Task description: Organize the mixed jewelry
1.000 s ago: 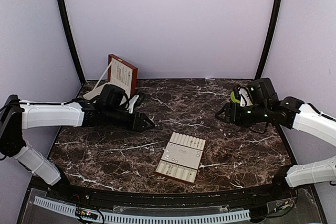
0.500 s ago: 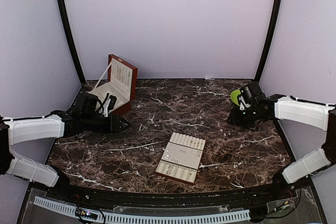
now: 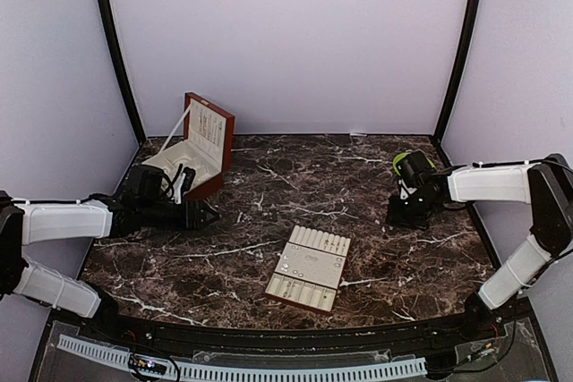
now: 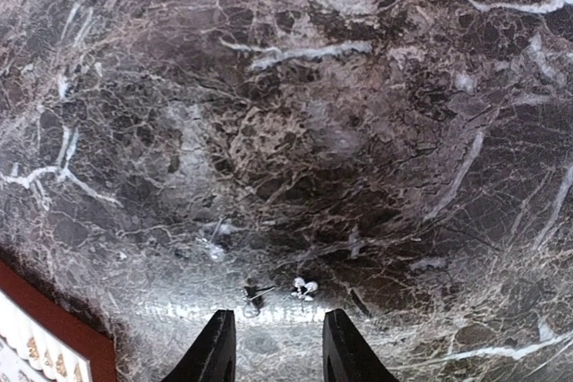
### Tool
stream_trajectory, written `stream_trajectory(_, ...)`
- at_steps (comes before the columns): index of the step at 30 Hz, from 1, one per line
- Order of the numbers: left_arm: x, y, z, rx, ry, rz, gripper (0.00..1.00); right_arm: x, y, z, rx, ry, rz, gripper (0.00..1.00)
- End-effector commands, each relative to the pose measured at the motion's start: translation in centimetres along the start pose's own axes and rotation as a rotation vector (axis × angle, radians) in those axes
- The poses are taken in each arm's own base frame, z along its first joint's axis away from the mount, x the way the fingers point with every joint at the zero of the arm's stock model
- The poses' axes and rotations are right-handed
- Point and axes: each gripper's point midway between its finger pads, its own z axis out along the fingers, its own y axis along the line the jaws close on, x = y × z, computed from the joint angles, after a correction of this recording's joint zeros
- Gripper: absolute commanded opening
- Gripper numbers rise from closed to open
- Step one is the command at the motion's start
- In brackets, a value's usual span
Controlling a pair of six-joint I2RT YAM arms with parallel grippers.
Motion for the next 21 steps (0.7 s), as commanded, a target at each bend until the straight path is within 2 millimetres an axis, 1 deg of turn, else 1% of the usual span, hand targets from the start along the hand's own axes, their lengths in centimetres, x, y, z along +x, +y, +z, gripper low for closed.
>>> stream_trajectory(1,0.1,0.1,0.2,0.028,-0.011,0.02,0.57,0.0,-1.0,0.9,0.05,-0.006,0.001,0.32)
stream_trajectory(5,0.1,0.4,0.2,0.032,-0.009,0.017,0.57,0.0,-1.5,1.3,0.082,0.002,0.006,0.3)
stream_trajectory(9,-0.1,0.7,0.2,0.033,-0.009,0.015,0.57,-0.1,-1.1,1.7,0.064,0.004,0.014,0.27)
stream_trajectory(12,-0.1,0.9,0.3,0.033,-0.009,0.01,0.57,-0.2,-0.7,1.8,0.05,0.008,0.013,0.23)
stream_trajectory(21,-0.2,1.2,0.4,0.039,-0.01,0.0,0.57,-0.3,-0.6,2.1,0.052,0.014,0.015,0.11)
